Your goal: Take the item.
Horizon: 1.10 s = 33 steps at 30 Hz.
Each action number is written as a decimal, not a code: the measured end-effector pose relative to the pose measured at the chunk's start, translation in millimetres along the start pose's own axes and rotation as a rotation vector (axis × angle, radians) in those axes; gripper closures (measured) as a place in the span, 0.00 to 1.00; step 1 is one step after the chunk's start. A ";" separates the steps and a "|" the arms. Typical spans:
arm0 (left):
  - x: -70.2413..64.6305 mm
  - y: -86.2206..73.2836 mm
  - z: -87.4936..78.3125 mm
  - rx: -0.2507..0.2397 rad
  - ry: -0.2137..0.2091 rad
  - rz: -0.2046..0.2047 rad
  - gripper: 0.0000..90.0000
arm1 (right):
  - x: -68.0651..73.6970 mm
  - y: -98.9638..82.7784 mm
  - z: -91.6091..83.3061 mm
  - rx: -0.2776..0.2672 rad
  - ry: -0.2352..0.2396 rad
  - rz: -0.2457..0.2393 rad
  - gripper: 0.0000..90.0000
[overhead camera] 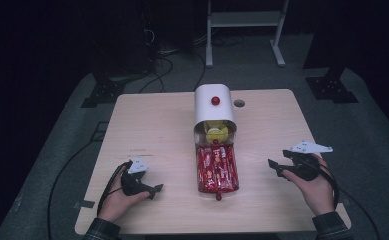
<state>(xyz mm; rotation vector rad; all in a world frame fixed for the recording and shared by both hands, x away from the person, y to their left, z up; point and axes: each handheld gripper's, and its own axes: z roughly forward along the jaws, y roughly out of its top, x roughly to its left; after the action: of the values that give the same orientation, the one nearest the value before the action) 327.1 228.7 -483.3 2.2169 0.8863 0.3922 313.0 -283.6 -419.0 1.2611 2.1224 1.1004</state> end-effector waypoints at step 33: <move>-0.2 -0.1 0.4 -0.004 0.001 -0.002 0.00 | 25.2 23.3 9.5 -0.022 0.069 -0.056 0.34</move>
<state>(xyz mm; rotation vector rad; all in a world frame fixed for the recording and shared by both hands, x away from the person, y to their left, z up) 327.1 228.5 -483.6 2.2121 0.8873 0.3944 319.6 -251.5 -405.0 1.1621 2.1758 1.1555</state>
